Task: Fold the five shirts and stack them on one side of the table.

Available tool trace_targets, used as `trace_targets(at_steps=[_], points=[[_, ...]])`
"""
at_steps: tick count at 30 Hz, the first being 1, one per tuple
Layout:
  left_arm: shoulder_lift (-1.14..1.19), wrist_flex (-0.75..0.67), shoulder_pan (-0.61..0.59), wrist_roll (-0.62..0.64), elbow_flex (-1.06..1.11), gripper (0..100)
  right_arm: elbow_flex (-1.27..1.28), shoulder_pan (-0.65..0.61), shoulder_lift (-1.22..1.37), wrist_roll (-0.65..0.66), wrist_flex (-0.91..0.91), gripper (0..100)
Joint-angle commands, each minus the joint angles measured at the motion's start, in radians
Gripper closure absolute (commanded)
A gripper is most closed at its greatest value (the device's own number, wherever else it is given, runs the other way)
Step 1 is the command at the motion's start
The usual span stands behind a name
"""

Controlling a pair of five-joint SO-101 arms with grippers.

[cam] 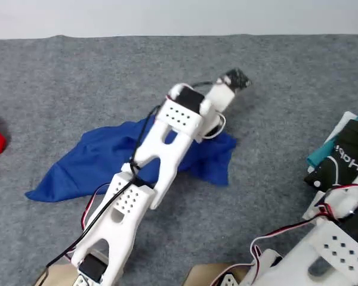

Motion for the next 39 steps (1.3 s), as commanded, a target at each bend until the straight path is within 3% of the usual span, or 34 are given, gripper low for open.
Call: trace_targets(at_steps=[1, 11, 17, 21, 25, 30, 34, 39], points=[[-0.126, 0.063, -0.009, -0.002, -0.173, 100, 0.0, -0.008, -0.013, 0.012, 0.033, 98.8], [-0.425, 0.063, -0.087, 0.023, -0.236, 100, 0.0, -0.008, -0.013, 0.012, 0.033, 98.8], [-0.609, 0.063, -0.241, 0.025, -0.199, 100, 0.0, -0.008, -0.013, 0.012, 0.033, 98.8], [-0.766, 0.063, -0.364, 0.021, -0.025, 100, -0.005, -0.03, -0.013, 0.012, 0.033, 98.8], [-0.954, 0.063, -0.483, 0.017, 0.242, 100, -0.006, -0.153, -0.013, 0.008, 0.033, 98.8], [-1.149, 0.06, -0.614, 0.012, 0.624, 100, -0.003, -0.421, -0.002, 0.003, 0.022, 98.6], [-1.221, 0.043, -0.695, 0.006, 0.891, 100, 0.0, -0.608, -0.001, 0.011, -0.079, 98.7], [-1.237, -0.038, -0.809, 0.009, 1.098, 100, 0.0, -0.734, 0.033, 0.012, -0.163, 98.8]])
